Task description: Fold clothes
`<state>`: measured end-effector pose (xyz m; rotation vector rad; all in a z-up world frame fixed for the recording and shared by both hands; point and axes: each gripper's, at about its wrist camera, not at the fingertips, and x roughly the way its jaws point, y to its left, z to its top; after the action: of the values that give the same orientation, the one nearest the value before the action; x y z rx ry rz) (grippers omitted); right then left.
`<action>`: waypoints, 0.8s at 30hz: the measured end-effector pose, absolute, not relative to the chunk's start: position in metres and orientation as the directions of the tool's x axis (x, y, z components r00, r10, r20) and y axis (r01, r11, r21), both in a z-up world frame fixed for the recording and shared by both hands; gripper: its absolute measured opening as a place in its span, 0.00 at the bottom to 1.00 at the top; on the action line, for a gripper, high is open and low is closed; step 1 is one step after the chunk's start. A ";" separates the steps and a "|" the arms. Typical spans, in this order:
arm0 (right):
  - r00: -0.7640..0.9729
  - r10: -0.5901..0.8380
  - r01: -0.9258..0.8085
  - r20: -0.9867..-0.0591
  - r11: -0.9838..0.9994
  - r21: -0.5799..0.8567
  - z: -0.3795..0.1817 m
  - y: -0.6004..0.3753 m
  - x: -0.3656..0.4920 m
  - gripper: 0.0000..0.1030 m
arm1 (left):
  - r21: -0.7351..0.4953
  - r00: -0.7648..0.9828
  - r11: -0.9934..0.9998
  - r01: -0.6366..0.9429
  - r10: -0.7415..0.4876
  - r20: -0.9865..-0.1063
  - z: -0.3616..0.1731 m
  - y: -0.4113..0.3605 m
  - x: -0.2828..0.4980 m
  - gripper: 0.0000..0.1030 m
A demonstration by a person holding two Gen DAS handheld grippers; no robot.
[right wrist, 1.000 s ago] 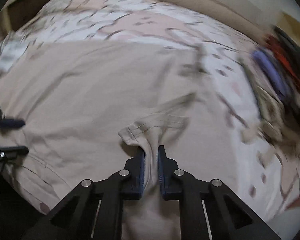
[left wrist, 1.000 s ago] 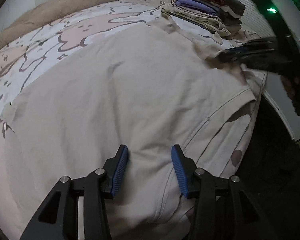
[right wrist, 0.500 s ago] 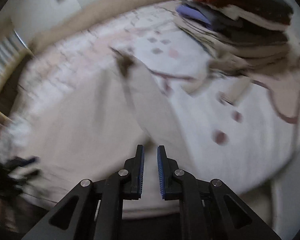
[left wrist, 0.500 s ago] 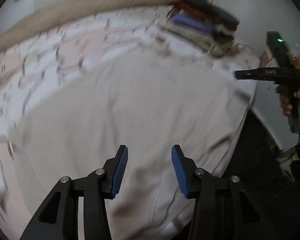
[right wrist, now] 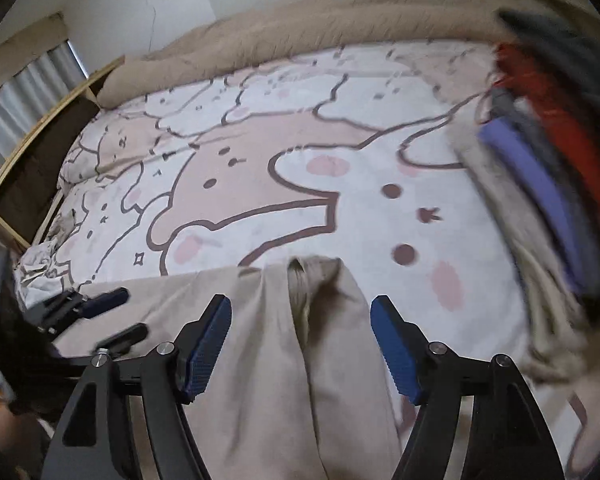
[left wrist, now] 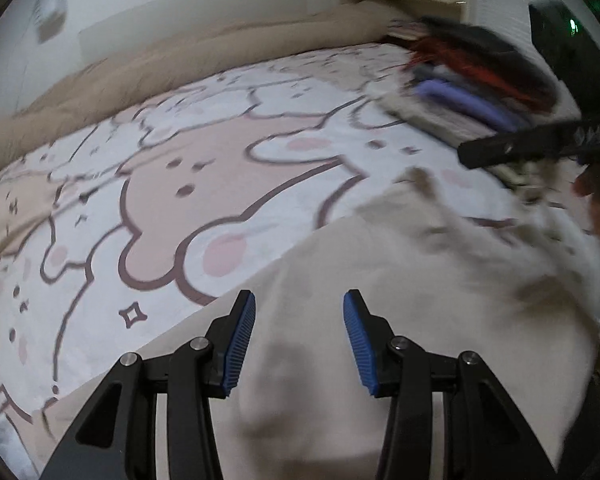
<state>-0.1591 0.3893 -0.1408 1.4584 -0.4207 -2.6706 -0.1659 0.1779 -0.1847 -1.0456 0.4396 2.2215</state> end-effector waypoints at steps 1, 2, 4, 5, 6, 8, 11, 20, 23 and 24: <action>-0.520 -0.196 -0.081 -0.831 -0.957 0.277 -0.148 0.391 -0.170 0.70 | 0.027 -0.482 -0.751 -0.660 0.396 -0.781 -0.192 0.177 -0.169 0.44; -0.493 -0.201 -0.094 -0.846 -0.955 0.282 -0.154 0.393 -0.181 0.70 | 0.015 -0.477 -0.758 -0.652 0.395 -0.785 -0.198 0.175 -0.173 0.44; -0.441 -0.217 -0.126 -0.871 -0.946 0.300 -0.166 0.398 -0.202 0.70 | -0.022 -0.463 -0.769 -0.639 0.406 -0.788 -0.208 0.169 -0.178 0.44; -0.416 -0.230 -0.144 -0.880 -0.939 0.314 -0.170 0.401 -0.211 0.70 | -0.041 -0.456 -0.773 -0.633 0.415 -0.787 -0.211 0.166 -0.180 0.44; -0.384 -0.252 -0.165 -0.888 -0.928 0.334 -0.175 0.404 -0.221 0.70 | -0.049 -0.456 -0.777 -0.628 0.419 -0.785 -0.213 0.164 -0.181 0.44; -0.309 -0.317 -0.217 -0.897 -0.895 0.391 -0.187 0.411 -0.236 0.68 | -0.065 -0.456 -0.781 -0.621 0.427 -0.781 -0.216 0.159 -0.181 0.44; -0.162 -0.445 -0.339 -0.881 -0.813 0.473 -0.211 0.422 -0.247 0.48 | -0.092 -0.451 -0.786 -0.611 0.442 -0.776 -0.220 0.155 -0.182 0.44; -0.188 -0.545 -0.474 -0.817 -0.678 0.562 -0.230 0.440 -0.241 0.20 | -0.104 -0.454 -0.783 -0.613 0.457 -0.765 -0.226 0.154 -0.181 0.46; -0.235 -0.525 -0.458 -0.818 -0.683 0.569 -0.228 0.441 -0.236 0.07 | -0.103 -0.458 -0.782 -0.615 0.460 -0.761 -0.229 0.153 -0.180 0.47; -0.283 -0.508 -0.445 -0.814 -0.683 0.580 -0.219 0.446 -0.231 0.07 | -0.104 -0.458 -0.781 -0.616 0.463 -0.759 -0.229 0.152 -0.180 0.47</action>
<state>-0.2311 0.4465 -0.2192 1.8532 -1.2319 -2.1529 -0.1801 0.1523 -0.2295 -1.0844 0.2449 2.2333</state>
